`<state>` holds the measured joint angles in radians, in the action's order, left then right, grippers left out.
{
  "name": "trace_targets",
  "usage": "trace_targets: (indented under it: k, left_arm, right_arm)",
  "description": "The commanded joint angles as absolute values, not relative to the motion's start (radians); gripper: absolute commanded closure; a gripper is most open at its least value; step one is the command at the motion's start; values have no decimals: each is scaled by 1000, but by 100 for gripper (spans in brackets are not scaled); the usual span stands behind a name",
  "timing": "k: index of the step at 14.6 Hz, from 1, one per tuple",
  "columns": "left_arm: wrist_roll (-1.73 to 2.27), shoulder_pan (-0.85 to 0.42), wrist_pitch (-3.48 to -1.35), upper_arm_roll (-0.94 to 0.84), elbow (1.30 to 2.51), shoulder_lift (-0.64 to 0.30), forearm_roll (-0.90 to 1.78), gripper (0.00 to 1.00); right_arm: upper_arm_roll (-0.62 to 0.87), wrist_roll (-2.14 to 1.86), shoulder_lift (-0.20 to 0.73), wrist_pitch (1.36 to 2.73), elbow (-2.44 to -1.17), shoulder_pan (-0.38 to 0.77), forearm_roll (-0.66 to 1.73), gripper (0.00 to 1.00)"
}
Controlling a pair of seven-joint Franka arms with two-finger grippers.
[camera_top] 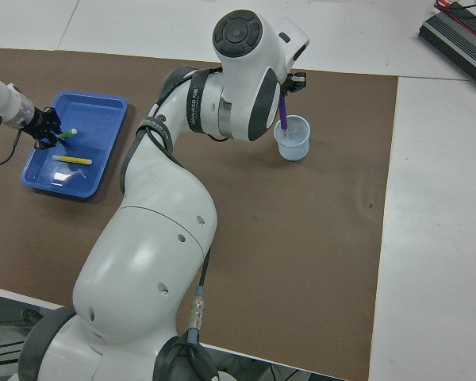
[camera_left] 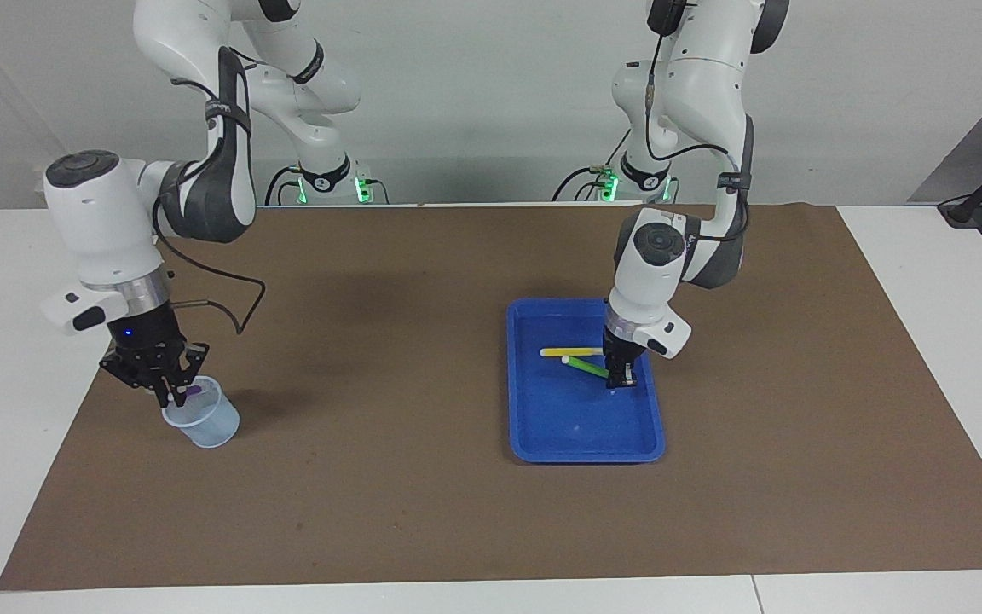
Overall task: Right arm passes pens to left for tray arrangement
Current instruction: 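Grasp the purple pen from the white cup with the right gripper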
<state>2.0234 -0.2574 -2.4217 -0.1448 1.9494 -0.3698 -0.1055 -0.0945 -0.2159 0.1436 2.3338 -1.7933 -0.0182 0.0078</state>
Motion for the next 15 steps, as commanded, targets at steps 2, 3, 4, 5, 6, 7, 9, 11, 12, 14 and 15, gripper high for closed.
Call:
trace_targets:
  k: [2, 3, 4, 5, 6, 7, 9, 11, 12, 14, 15]
  left_arm:
    - [2046, -264, -2407, -138, 1947, -367, -133, 9]
    - [2046, -262, -2407, -138, 1947, -367, -133, 9]
    - [2046, -262, -2407, -138, 1947, -367, -133, 9]
    - [2046, -261, -2407, -138, 1947, -367, -132, 9]
    - [2046, -259, -2407, -138, 1947, -367, -132, 9]
    - [2046, -259, -2407, -138, 1947, -367, -133, 9]
    - [2045, -259, -2404, -138, 1942, -367, -133, 9]
    - [2045, -259, -2401, -138, 1936, -368, -132, 9]
    - [2045, -259, -2389, -138, 1927, -368, -132, 9]
    - [2043, -261, -2343, -140, 1893, -370, -132, 9]
    - [2043, -262, -2309, -140, 1872, -370, -132, 9]
  right_arm:
    - [-80, -81, 123, 2243, -1782, -15, 28, 100]
    - [-72, 16, 123, 2221, -1782, -14, 28, 100]
    - [-52, 105, 124, 2200, -1781, -14, 28, 100]
    - [-32, 198, 126, 2185, -1781, -14, 28, 100]
    - [-6, 313, 130, 2157, -1772, -14, 26, 100]
    - [24, 433, 136, 2125, -1755, -14, 26, 100]
    - [76, 649, 144, 2080, -1735, -14, 29, 100]
    - [126, 820, 150, 2039, -1717, -14, 76, 100]
    - [136, 886, 155, 2023, -1709, -9, 118, 100]
    - [146, 1030, 155, 1984, -1683, 21, 167, 100]
    - [155, 1113, 156, 1961, -1662, 32, 202, 100]
